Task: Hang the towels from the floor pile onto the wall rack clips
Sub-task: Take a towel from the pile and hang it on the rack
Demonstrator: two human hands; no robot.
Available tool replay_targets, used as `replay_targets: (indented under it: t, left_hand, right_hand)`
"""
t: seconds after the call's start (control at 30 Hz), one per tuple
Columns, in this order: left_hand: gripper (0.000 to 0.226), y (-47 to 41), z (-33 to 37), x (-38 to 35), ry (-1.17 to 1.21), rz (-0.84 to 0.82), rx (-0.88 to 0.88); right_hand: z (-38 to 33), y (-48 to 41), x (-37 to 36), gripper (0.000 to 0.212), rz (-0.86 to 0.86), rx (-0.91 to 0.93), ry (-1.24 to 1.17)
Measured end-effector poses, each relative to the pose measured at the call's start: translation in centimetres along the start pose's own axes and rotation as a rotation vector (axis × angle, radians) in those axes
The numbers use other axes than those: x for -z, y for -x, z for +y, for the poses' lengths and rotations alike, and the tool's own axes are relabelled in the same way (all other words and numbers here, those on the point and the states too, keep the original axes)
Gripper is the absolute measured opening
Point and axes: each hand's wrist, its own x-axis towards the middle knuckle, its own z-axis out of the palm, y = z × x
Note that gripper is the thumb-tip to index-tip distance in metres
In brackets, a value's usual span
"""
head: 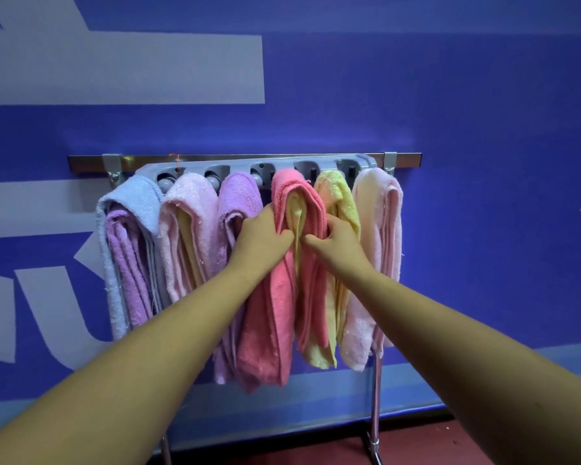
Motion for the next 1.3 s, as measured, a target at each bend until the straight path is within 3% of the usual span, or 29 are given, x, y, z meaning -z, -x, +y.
replay_targets:
  t: [0.2,0.33,0.57,0.67,0.83,0.97,1.13,1.3]
  left_hand:
    - [0.055,1.3,-1.8,-1.3,0.064,-0.108,-0.021]
    - [0.077,2.5,-3.1,-2.1,0.068,-0.15,0.083]
    - [0.071,3.0,-3.7,-3.6,0.162,-0.108,0.141]
    - [0.065,3.4,-3.7,-4.1,0.125,-0.015,0.176]
    - [0.029,4.1,-4.0,-4.6,0.087,0.109,0.096]
    - [0.026,5.5,-4.5,-4.9,0.094,0.162,0.017]
    - [0.042,6.8,-5.0,-4.8,0.116,0.175,0.096]
    - [0.023,7.5,-6.0,-4.2,0.028,0.22,0.076]
  right_hand:
    - [1.7,1.2,-1.0,0.021,0.1,0.019,0.09]
    - [1.9,2.3,-1.9,0.029,0.062,0.039,0.084]
    - [4.5,4.0,-2.1,0.039,-0.058,-0.017,0.066]
    - [5.3,4.4,-2.4,0.038,-0.027,-0.027,0.007]
    - [5.0,5.0,-2.7,0.031,0.074,-0.013,-0.134]
    - [4.8,5.6,-2.3,0.039,0.134,0.001,-0.198]
    - [4.8,6.0,-2.4,0.038,0.085,0.008,-0.052]
    - [5.2,6.2,-1.0,0.041,0.276,0.041,0.162]
